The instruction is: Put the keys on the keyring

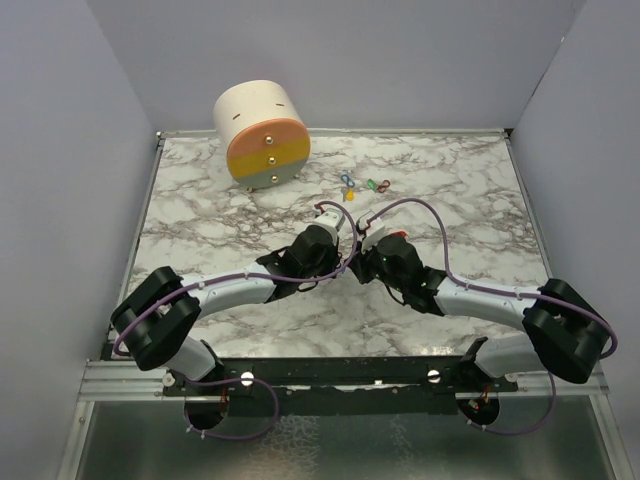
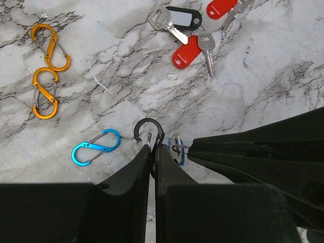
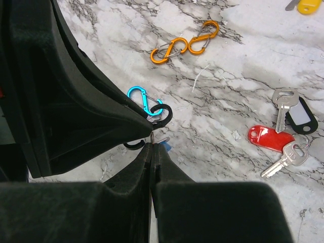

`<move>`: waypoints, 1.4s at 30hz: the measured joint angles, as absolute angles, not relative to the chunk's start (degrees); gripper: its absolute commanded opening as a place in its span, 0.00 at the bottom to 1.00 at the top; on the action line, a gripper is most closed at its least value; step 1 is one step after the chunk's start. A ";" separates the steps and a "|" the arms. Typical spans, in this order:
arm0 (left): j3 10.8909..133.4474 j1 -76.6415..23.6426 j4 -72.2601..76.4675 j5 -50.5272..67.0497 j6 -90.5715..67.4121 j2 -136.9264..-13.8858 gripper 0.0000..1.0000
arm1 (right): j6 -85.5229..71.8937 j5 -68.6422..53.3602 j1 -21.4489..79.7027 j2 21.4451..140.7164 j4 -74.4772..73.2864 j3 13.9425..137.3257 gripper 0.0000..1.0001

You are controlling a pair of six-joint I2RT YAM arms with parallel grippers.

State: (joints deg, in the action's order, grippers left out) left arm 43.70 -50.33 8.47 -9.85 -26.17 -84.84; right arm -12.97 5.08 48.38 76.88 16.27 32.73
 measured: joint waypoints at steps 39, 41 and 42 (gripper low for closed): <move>43.70 -50.35 8.45 -9.89 -26.15 -84.93 0.00 | -12.78 1.89 48.42 77.28 16.75 32.73 0.01; 43.70 -50.35 8.43 -9.91 -26.13 -84.93 0.00 | -12.78 1.78 48.42 77.28 16.75 32.73 0.01; 43.70 -50.35 8.43 -9.93 -26.13 -84.93 0.00 | -12.78 1.76 48.42 77.28 16.75 32.73 0.01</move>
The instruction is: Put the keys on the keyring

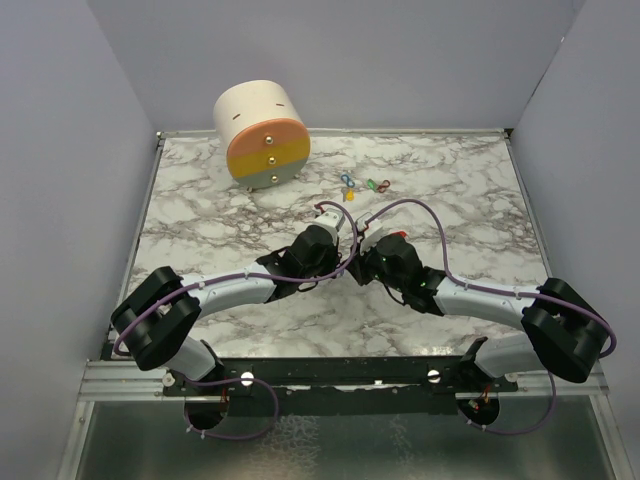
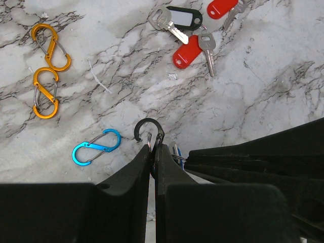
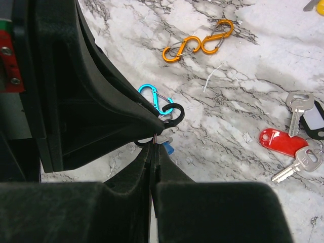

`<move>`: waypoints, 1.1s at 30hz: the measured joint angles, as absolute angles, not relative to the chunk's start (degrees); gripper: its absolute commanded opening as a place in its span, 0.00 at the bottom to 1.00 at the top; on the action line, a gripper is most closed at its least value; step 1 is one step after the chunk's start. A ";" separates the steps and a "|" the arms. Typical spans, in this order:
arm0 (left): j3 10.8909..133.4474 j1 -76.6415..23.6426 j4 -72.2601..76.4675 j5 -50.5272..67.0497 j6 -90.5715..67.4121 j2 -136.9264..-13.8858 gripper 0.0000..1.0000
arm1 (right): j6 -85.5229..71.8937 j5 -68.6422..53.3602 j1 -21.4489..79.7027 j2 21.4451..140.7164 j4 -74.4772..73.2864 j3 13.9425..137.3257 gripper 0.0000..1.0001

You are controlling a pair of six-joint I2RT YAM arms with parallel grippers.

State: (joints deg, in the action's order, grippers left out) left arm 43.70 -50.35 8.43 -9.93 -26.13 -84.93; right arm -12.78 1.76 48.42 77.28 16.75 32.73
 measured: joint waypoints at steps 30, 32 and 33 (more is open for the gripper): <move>44.69 -50.39 7.99 -11.05 -25.56 -84.84 0.05 | -12.82 1.04 49.43 77.23 16.75 32.38 0.01; 44.69 -50.39 7.99 -11.11 -25.56 -84.84 0.19 | -12.82 1.04 49.43 77.12 16.75 32.27 0.01; 44.69 -50.39 7.99 -11.20 -25.56 -84.84 0.25 | -12.82 1.04 49.43 77.06 16.78 32.23 0.01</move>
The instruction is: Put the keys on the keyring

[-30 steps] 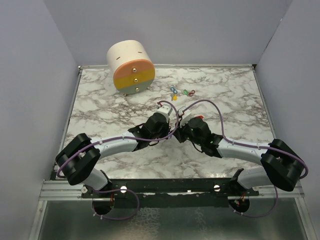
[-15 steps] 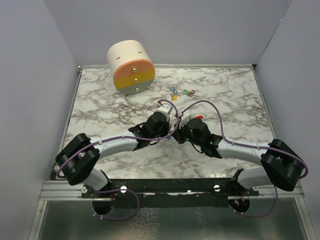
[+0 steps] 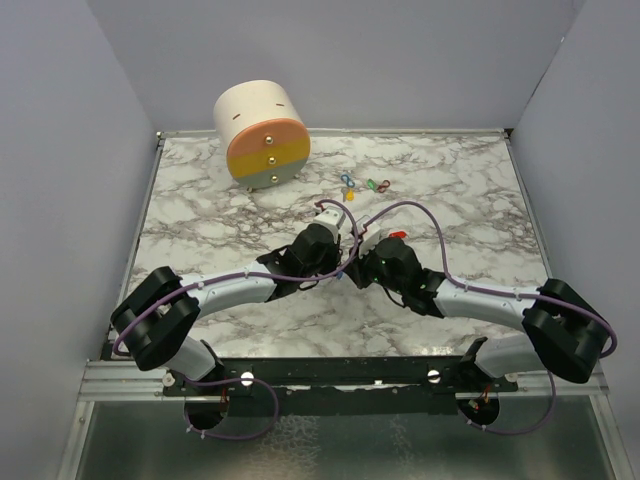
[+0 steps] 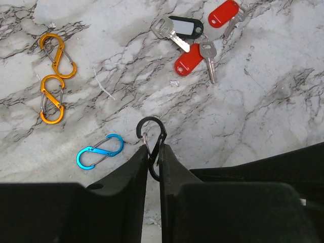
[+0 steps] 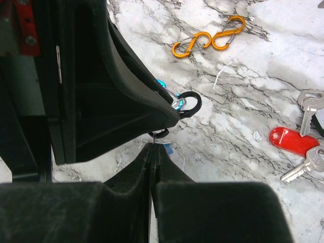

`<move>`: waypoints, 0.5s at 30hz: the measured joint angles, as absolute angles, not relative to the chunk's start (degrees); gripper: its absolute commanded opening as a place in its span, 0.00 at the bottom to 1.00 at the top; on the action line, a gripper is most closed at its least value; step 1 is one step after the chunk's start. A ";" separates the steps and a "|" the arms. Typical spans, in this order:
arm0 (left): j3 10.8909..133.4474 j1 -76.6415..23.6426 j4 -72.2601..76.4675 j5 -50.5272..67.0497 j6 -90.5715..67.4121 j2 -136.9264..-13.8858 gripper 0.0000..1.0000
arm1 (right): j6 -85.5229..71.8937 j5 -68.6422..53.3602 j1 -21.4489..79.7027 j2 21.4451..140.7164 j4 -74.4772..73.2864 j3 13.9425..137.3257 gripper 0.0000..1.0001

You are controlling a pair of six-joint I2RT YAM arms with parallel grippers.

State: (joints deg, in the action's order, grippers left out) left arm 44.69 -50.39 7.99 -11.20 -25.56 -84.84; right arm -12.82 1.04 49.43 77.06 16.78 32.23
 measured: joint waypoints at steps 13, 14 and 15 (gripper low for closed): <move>44.69 -50.39 6.63 -15.46 -25.98 -82.37 0.52 | -12.84 1.10 49.45 75.70 16.75 31.75 0.01; 44.69 -50.37 6.31 -16.05 -26.09 -82.00 0.53 | -12.84 1.13 49.45 75.40 16.78 31.75 0.01; 44.69 -50.37 5.89 -16.62 -26.26 -81.58 0.53 | -12.86 1.13 49.45 75.11 16.78 31.75 0.01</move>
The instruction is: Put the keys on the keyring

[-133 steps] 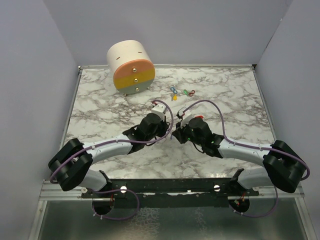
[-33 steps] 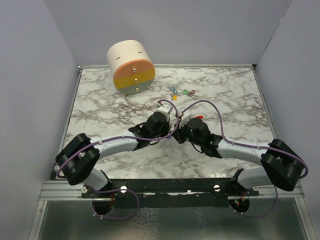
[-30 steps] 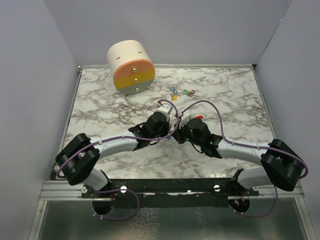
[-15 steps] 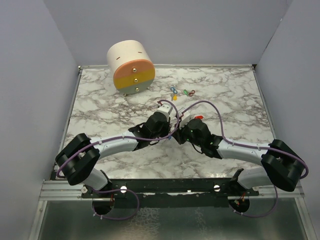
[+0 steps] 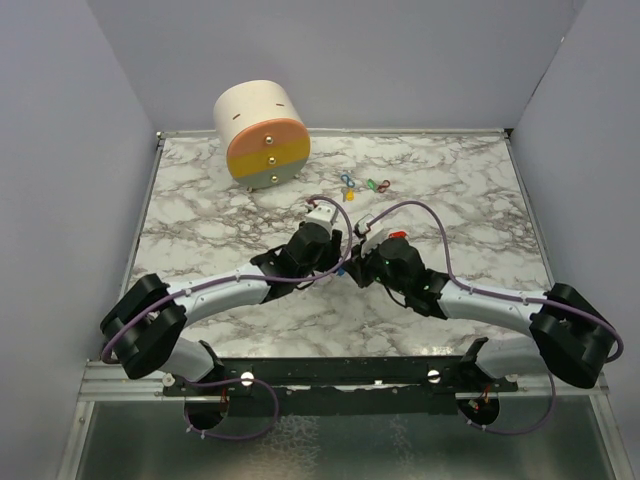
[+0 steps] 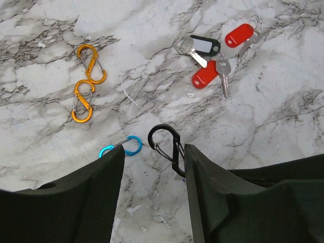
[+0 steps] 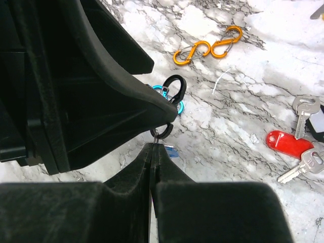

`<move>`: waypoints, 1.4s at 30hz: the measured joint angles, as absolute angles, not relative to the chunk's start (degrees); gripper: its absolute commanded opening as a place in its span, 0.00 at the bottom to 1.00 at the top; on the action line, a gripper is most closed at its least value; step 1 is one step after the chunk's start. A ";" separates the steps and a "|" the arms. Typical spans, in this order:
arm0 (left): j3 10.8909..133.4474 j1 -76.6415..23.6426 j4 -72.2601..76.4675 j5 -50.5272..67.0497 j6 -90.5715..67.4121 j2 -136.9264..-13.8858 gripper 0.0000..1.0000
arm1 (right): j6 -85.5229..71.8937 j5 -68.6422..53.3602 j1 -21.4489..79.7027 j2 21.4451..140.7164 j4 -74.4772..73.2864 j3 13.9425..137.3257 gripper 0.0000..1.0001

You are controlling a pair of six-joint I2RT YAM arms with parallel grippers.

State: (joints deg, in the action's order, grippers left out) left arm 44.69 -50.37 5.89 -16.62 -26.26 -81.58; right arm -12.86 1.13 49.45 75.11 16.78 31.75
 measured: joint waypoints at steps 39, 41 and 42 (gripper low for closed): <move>38.11 -46.50 4.19 -25.32 -28.71 -69.60 0.99 | -15.11 16.97 48.60 77.21 9.34 41.80 0.01; 38.02 -46.46 4.19 -25.34 -28.77 -69.43 0.99 | -14.72 17.98 47.35 78.81 8.84 45.08 0.01; 38.00 -46.46 4.19 -25.34 -28.80 -69.43 0.99 | -14.66 18.26 46.35 79.68 8.64 46.65 0.01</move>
